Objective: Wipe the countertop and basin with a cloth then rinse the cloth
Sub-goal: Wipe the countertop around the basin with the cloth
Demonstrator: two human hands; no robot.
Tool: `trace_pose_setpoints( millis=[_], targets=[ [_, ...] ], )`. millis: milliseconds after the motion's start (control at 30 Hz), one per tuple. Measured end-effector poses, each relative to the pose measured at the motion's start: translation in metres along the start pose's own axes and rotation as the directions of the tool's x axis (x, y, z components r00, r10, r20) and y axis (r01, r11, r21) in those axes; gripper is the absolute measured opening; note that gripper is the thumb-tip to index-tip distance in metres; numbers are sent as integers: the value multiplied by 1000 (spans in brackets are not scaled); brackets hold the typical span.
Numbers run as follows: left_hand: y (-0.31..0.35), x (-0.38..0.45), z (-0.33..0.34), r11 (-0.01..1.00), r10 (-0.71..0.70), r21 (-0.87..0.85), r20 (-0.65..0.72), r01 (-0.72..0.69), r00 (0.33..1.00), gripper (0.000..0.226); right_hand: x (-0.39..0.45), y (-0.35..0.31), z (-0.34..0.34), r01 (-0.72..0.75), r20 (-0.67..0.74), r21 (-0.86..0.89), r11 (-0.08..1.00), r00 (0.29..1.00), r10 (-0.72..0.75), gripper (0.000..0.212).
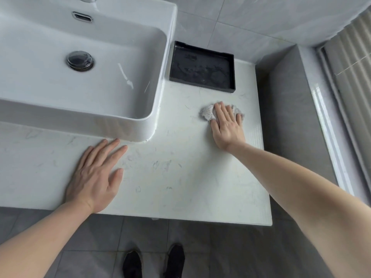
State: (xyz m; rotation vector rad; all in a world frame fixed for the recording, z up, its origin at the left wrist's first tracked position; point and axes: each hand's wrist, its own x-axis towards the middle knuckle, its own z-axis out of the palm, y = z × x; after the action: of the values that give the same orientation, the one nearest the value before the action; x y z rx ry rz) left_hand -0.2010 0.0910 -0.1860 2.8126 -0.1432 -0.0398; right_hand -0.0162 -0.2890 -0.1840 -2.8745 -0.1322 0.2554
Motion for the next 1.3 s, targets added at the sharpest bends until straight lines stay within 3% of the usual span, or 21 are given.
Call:
trace_pose_setpoints(
  millis=[133, 367, 567, 767, 933, 1133, 1300],
  targets=[
    [1, 1, -1, 1000, -1, -1, 1, 1, 1000, 64, -23, 11, 0, -57, -28, 33, 998, 998, 58, 61],
    [1, 1, -1, 1000, -1, 0, 6, 1, 1000, 65, -138, 48, 9, -244, -74, 67, 967, 966, 249, 60],
    [3, 2, -1, 1000, 4, -11, 2, -4, 1000, 65, -200, 24, 28, -286, -111, 92, 954, 949, 295, 64],
    [-1, 0, 0, 998, 38, -51, 12, -37, 999, 64, -214, -65, 55, -129, -71, 105, 986, 988, 136, 60],
    [-10, -1, -1, 965, -14, -263, -65, -3, 998, 60, -193, -159, 80, -25, -72, 142, 990, 997, 35, 61],
    [-68, -34, -27, 978, -157, -152, -84, 143, 984, 62, -175, -263, 107, 199, -45, 206, 958, 980, -193, 58],
    [-138, -49, -55, 938, -342, 49, -34, 343, 939, 73, -169, -256, 97, 231, -53, 287, 930, 973, -225, 65]
  ],
)
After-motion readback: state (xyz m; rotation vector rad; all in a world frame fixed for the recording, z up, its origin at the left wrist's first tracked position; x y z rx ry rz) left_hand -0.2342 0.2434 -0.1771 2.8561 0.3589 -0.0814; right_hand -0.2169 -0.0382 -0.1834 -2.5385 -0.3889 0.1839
